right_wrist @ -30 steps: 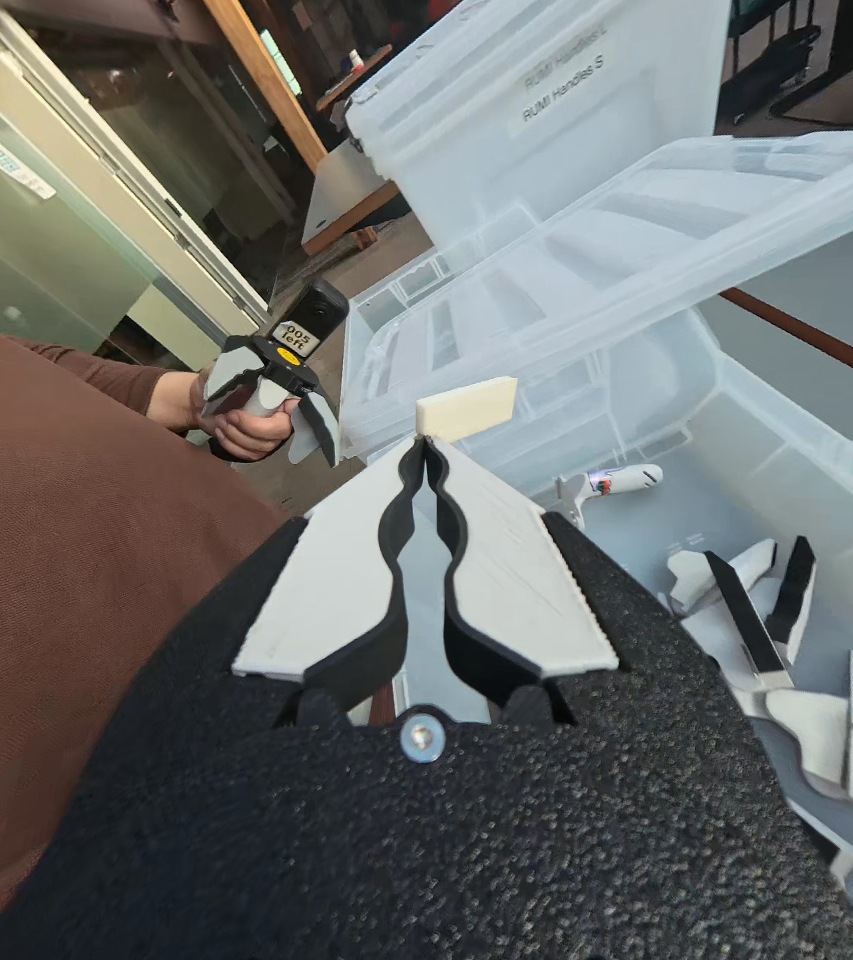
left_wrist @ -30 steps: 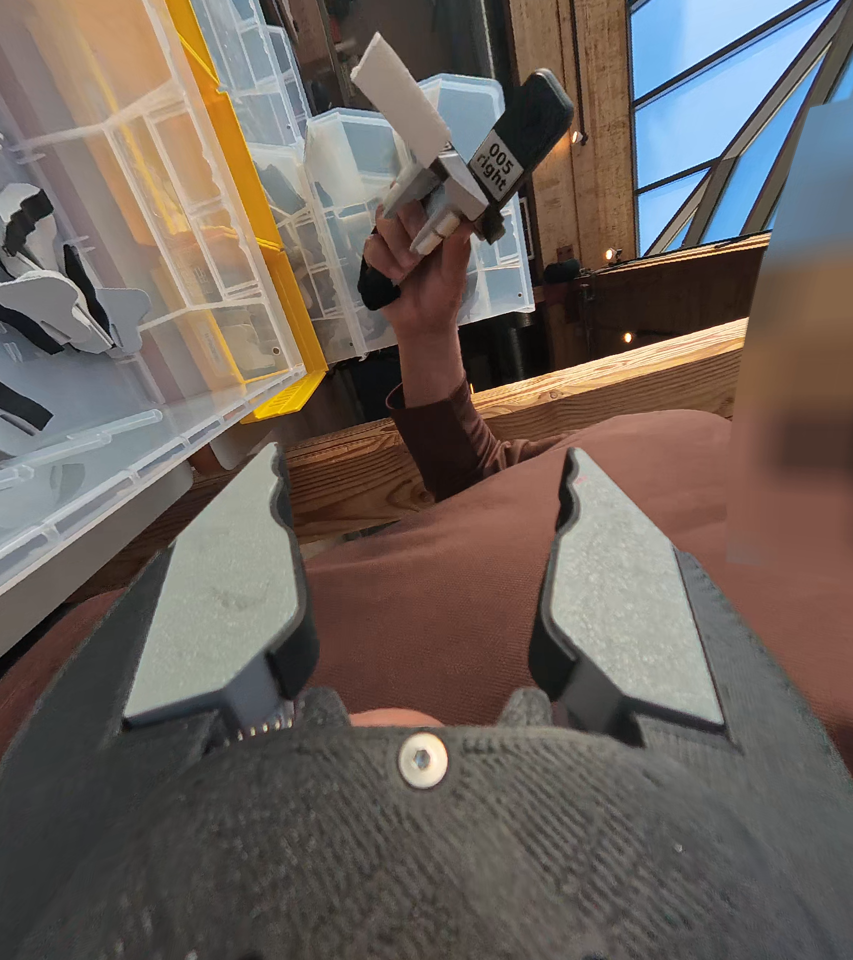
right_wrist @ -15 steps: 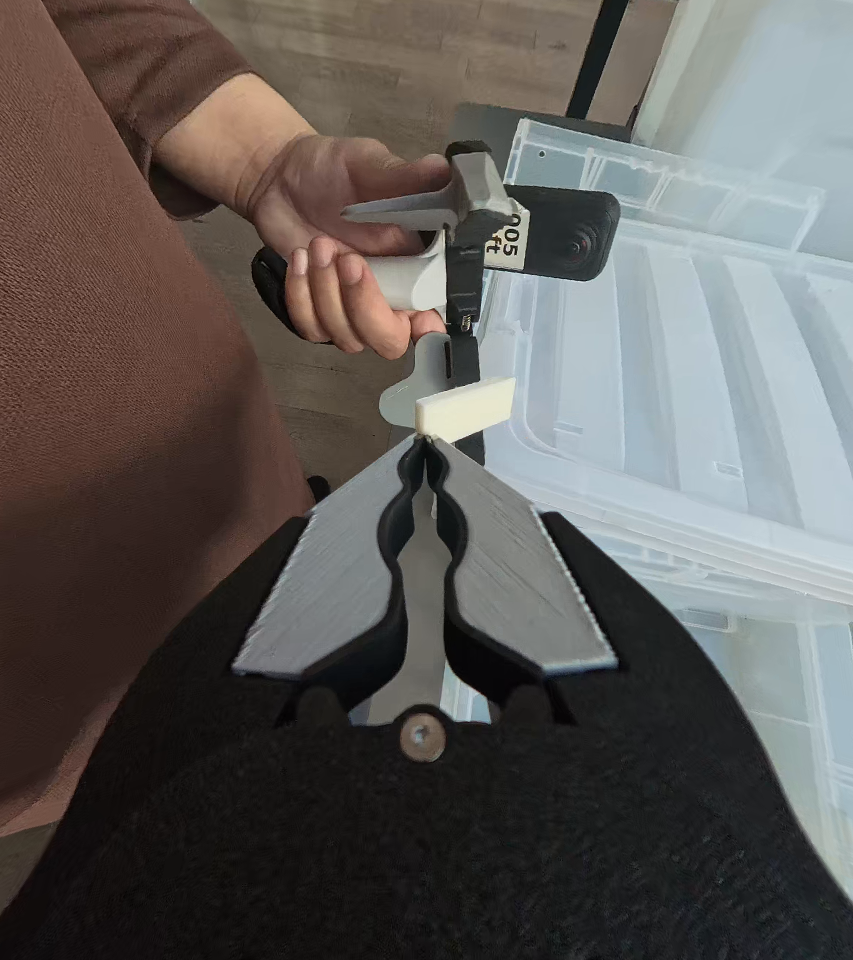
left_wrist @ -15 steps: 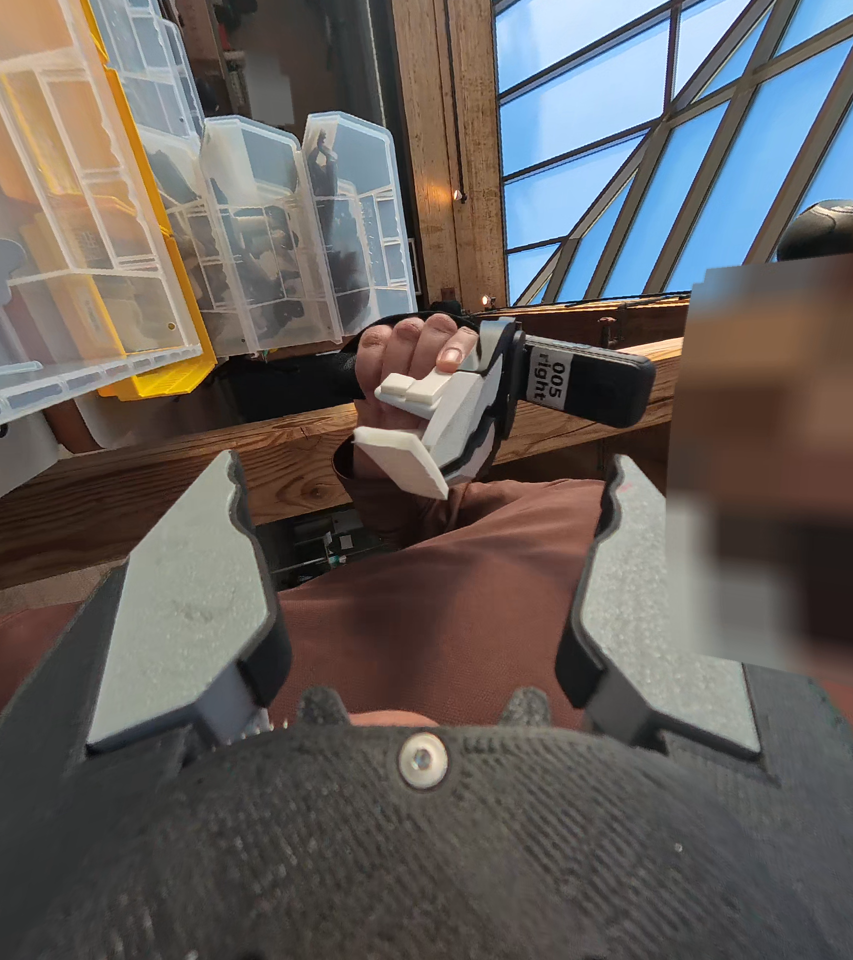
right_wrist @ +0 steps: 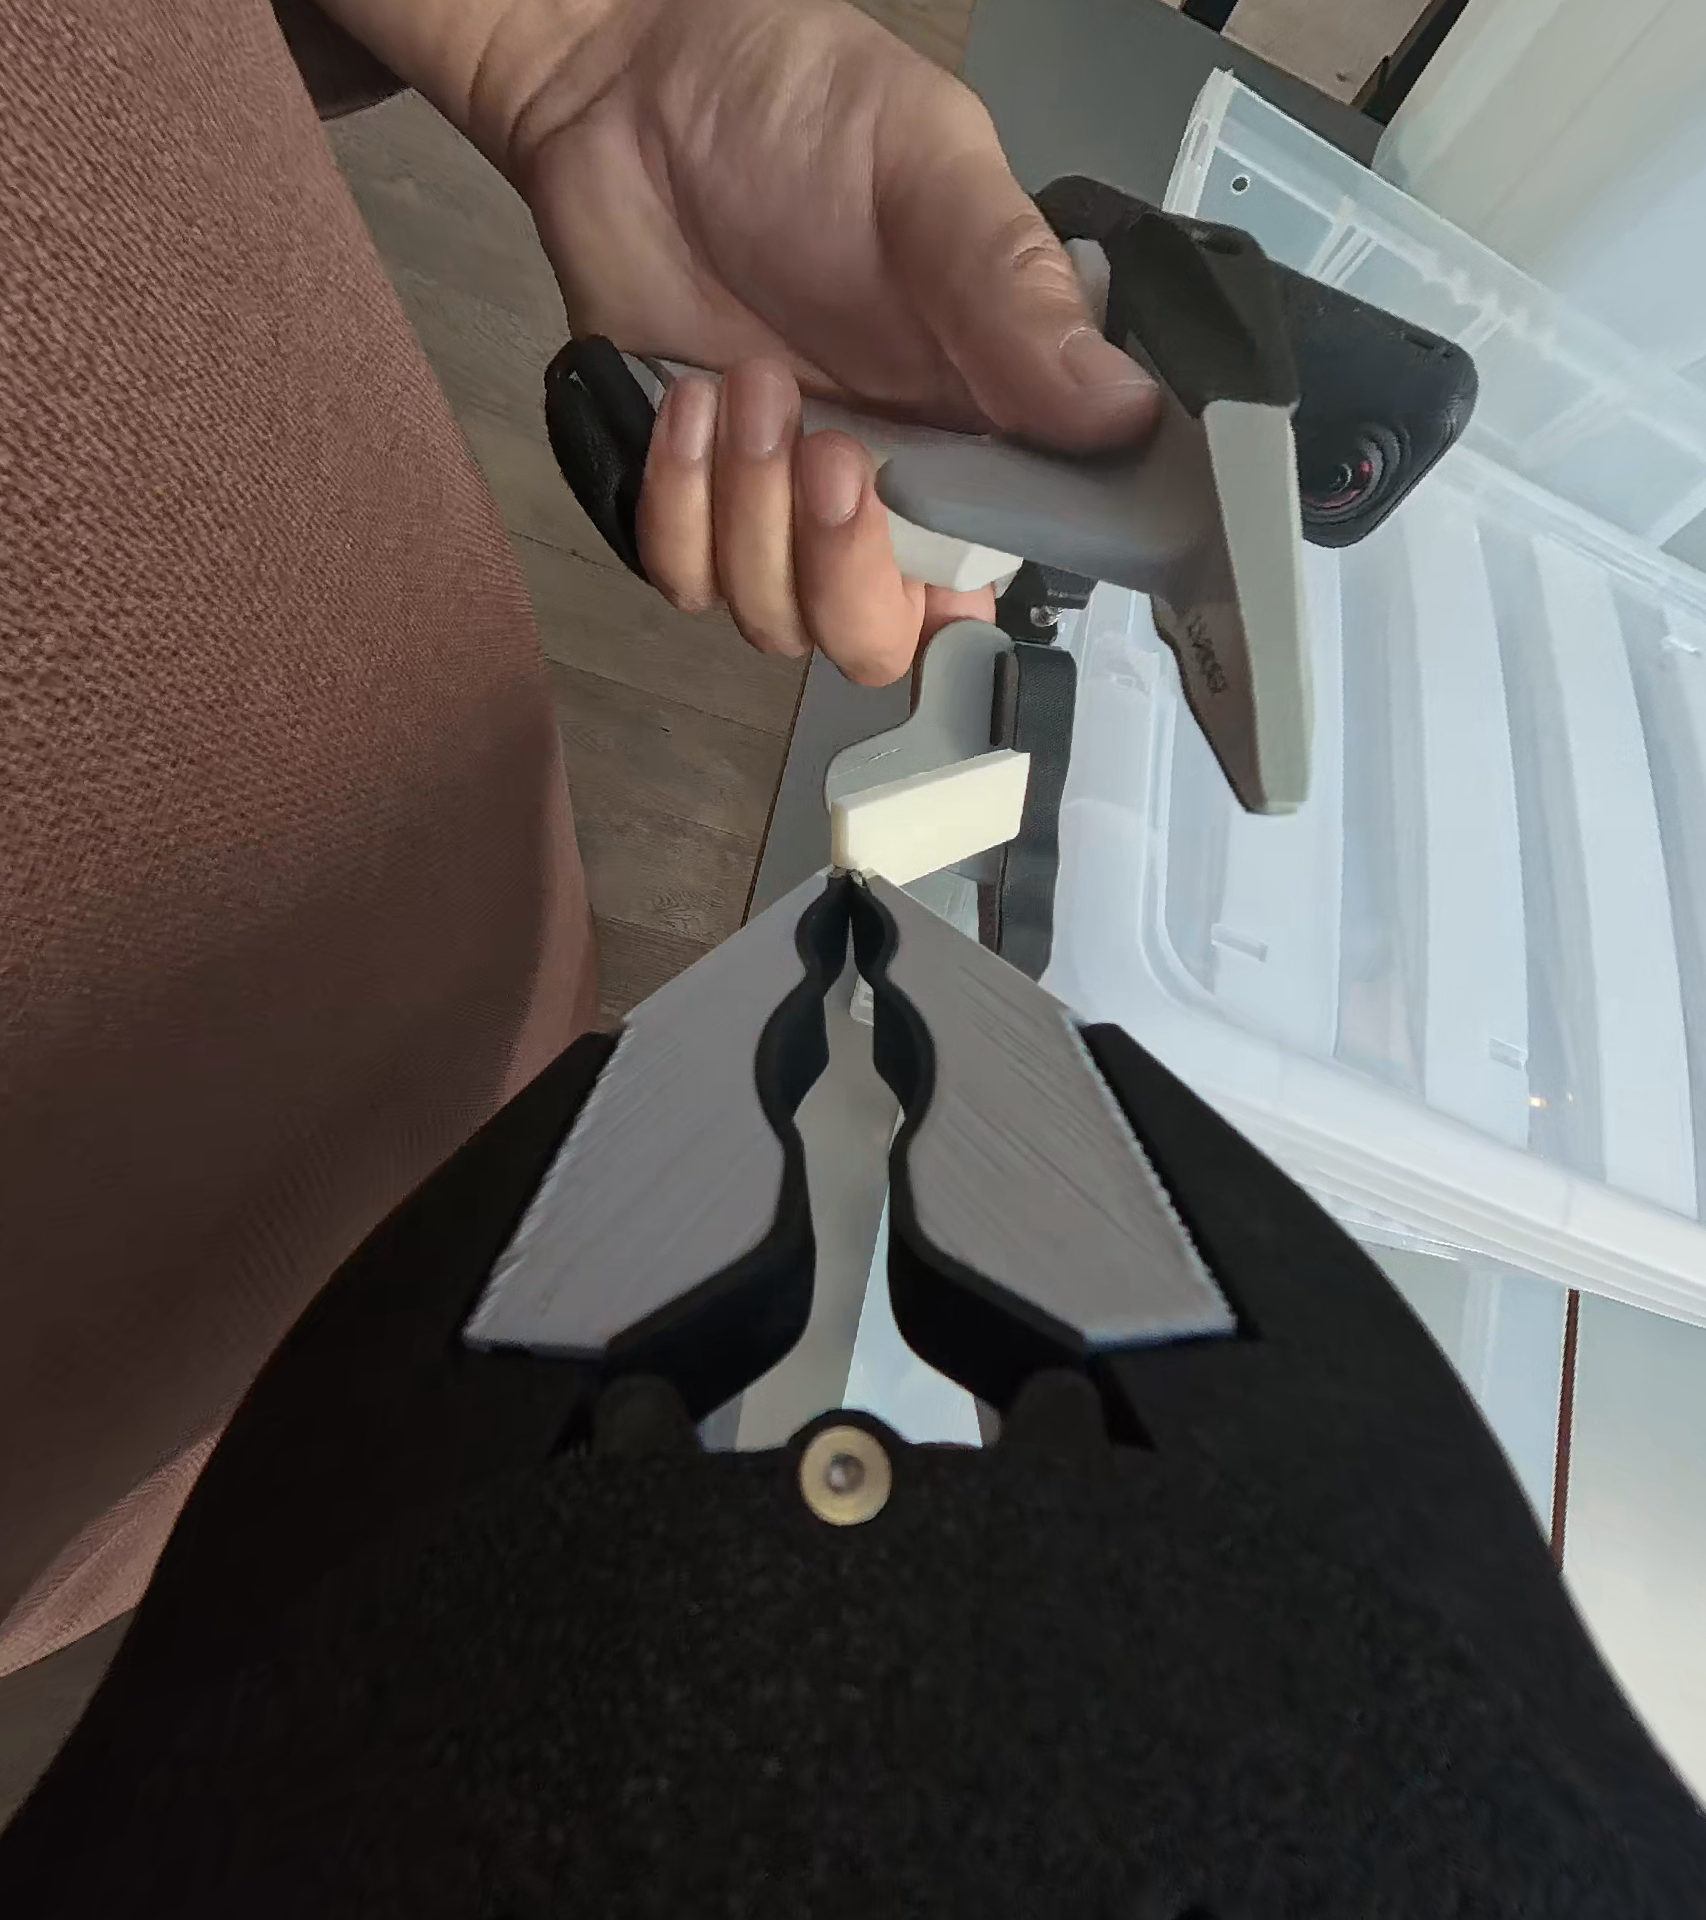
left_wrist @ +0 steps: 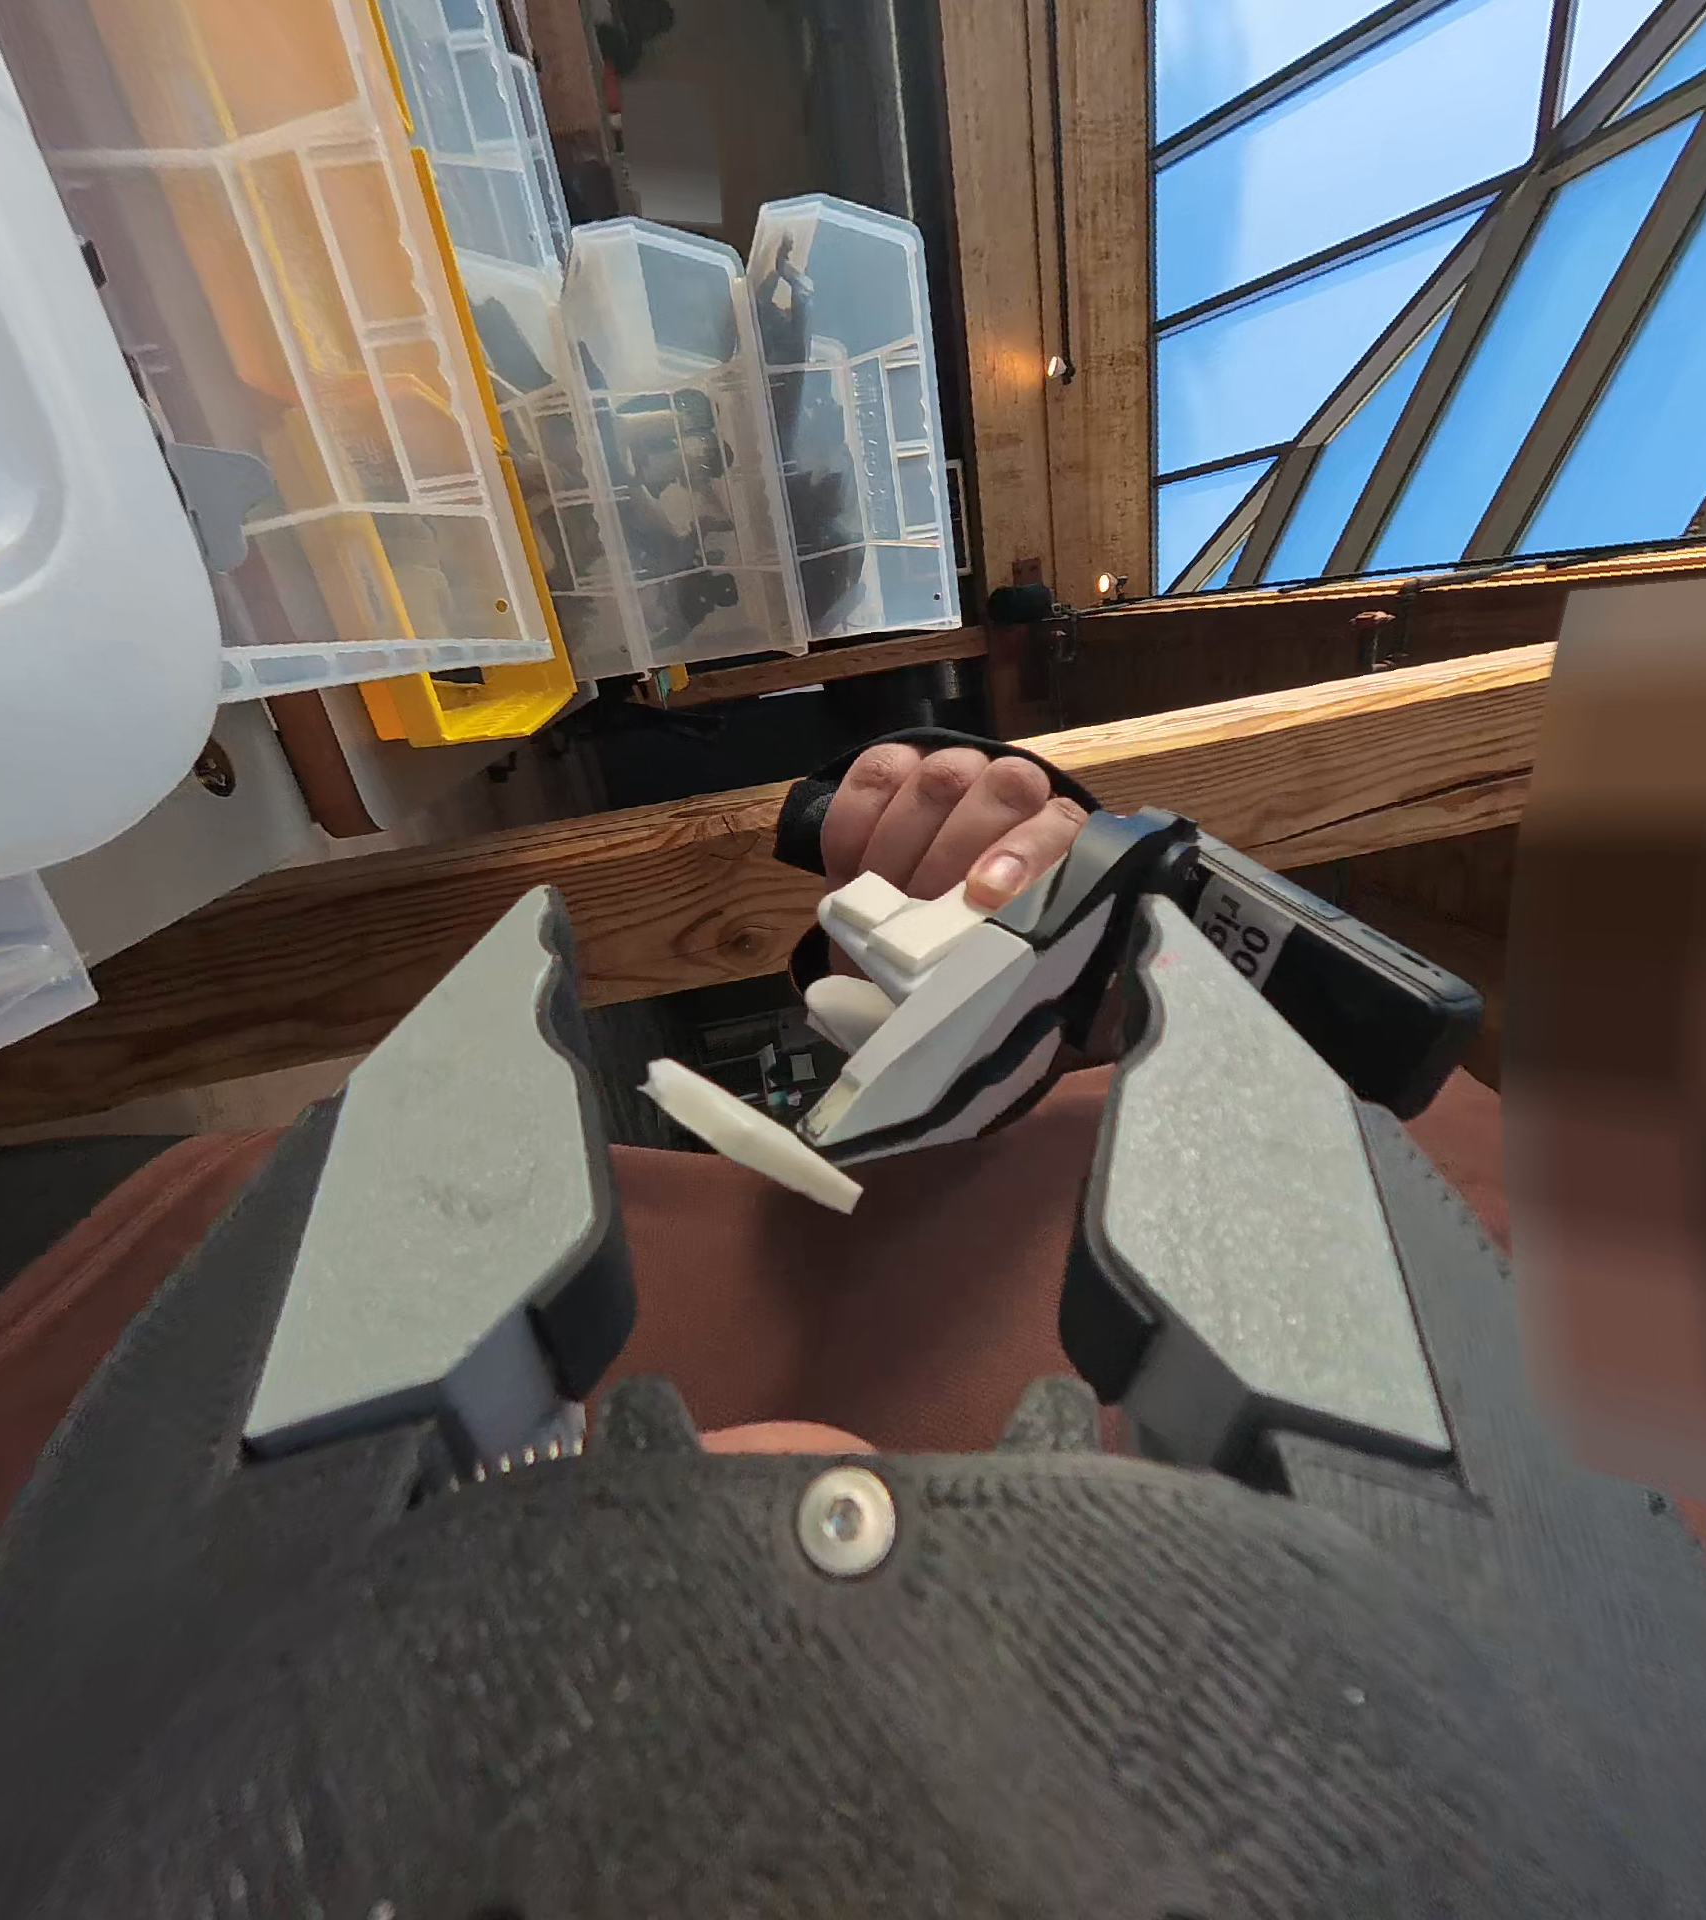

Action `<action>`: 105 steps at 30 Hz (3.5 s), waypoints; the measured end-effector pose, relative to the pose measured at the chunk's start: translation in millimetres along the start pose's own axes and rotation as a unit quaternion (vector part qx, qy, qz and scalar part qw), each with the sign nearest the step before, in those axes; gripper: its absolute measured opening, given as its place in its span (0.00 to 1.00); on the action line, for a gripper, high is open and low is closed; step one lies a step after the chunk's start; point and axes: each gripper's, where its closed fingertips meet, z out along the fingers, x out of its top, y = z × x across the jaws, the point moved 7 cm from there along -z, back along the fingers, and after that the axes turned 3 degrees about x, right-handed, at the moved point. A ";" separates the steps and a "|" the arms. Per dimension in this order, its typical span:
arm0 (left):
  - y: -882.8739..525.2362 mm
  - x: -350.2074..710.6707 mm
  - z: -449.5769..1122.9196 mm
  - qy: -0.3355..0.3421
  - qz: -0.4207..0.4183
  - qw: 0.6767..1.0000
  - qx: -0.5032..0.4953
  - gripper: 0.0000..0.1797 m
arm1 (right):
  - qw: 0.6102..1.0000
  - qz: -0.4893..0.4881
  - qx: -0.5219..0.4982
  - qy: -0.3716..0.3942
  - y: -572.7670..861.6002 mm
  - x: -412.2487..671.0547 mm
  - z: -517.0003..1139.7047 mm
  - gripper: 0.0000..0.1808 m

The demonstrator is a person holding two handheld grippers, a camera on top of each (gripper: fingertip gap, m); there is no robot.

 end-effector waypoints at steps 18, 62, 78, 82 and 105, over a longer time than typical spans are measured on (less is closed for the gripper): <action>-12.4 4.8 4.2 0.036 0.005 0.996 0.079 0.31 | 0.998 0.022 -0.043 -0.029 -5.4 -6.1 33.0 0.00; -6.2 1.3 3.3 -0.061 0.489 0.727 0.479 0.57 | 0.782 0.393 0.188 0.445 68.1 -45.0 -30.8 0.00; -8.0 10.6 -8.2 -0.036 0.402 0.818 0.410 0.51 | 0.874 0.330 0.057 0.353 92.3 -40.0 -60.2 0.00; -5.4 24.5 -19.7 -0.001 0.319 0.879 0.355 0.48 | 0.907 0.286 -0.010 0.308 100.6 -38.1 -78.7 0.00; 35.5 54.4 19.2 -0.003 0.114 0.984 0.137 0.39 | 0.977 -0.009 -0.208 -0.034 64.4 -14.8 -56.0 0.00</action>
